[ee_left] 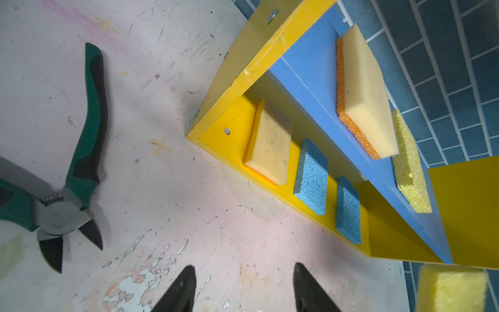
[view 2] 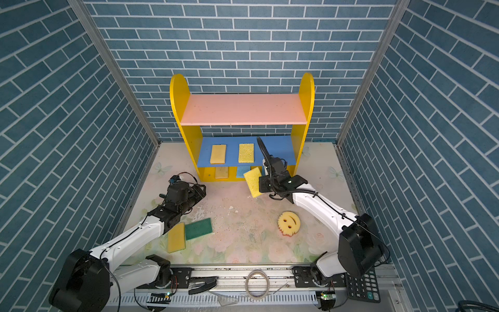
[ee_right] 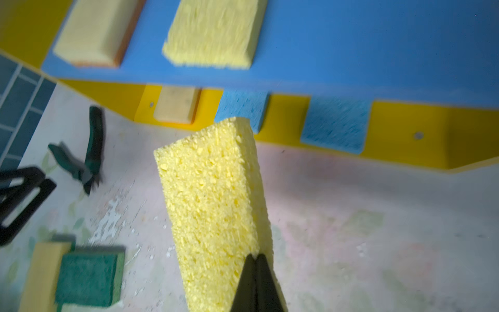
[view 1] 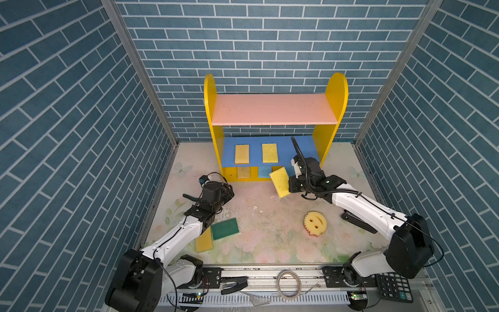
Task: Place and organize the cleaning sponges onto the shelf
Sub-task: 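Carry the yellow sponge toward the blue shelf with the right gripper, then set the yellow sponge upright on the blue shelf beside the others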
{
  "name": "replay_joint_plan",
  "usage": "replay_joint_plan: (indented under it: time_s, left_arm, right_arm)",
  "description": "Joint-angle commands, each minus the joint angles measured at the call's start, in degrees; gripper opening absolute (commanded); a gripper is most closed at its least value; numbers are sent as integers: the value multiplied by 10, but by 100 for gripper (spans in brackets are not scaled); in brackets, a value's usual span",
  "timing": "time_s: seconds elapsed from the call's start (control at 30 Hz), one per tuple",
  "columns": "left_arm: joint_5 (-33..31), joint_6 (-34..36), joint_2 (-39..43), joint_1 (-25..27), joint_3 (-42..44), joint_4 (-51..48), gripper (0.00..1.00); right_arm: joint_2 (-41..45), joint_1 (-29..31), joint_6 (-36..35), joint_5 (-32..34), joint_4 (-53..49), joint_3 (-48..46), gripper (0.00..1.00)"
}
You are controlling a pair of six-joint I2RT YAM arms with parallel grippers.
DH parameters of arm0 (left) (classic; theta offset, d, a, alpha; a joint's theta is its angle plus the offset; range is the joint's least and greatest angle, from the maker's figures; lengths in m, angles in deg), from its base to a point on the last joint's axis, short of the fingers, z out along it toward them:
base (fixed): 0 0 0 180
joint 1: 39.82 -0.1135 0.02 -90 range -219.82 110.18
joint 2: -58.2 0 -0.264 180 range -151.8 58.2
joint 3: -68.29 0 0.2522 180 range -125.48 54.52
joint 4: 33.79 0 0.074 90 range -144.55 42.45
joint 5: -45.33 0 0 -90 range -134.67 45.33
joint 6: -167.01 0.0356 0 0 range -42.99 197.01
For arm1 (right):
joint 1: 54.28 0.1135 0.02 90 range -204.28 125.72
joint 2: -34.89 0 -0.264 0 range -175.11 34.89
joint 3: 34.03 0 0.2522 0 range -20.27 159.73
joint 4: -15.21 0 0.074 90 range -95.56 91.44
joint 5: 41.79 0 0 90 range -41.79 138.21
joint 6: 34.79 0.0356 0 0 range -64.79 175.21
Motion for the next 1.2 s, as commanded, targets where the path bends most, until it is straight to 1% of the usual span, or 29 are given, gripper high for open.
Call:
replay_joint_plan:
  time_s: [0.0, 0.13, 0.27, 0.5, 0.67, 0.87, 0.97, 1.0, 1.17]
  left_arm:
    - [5, 6, 11, 2, 14, 6, 59]
    - [1, 6, 40, 2, 28, -11, 59]
    - [-14, 1, 82, 2, 47, -32, 59]
    - [-48, 5, 158, 2, 55, -106, 59]
    - [-63, 2, 203, 2, 61, -148, 59]
    - [-87, 6, 261, 2, 58, -213, 59]
    - [-99, 7, 276, 1, 58, -244, 59]
    - [-101, 5, 297, 2, 60, -250, 59]
    - [-106, 6, 311, 2, 60, -269, 59]
  right_arm:
    - [7, -36, -38, 63, -12, 31, 0]
    - [-9, -70, -34, 76, 30, 58, 0]
    - [-42, -90, -37, 100, 65, 87, 0]
    - [-117, -119, -33, 96, 110, 147, 0]
    - [-175, -127, -20, 78, 112, 189, 0]
    - [-225, -131, -14, 82, 101, 221, 0]
    - [-243, -131, -11, 82, 80, 235, 0]
    - [-248, -131, -10, 81, 74, 237, 0]
    - [-254, -132, -12, 79, 41, 239, 0]
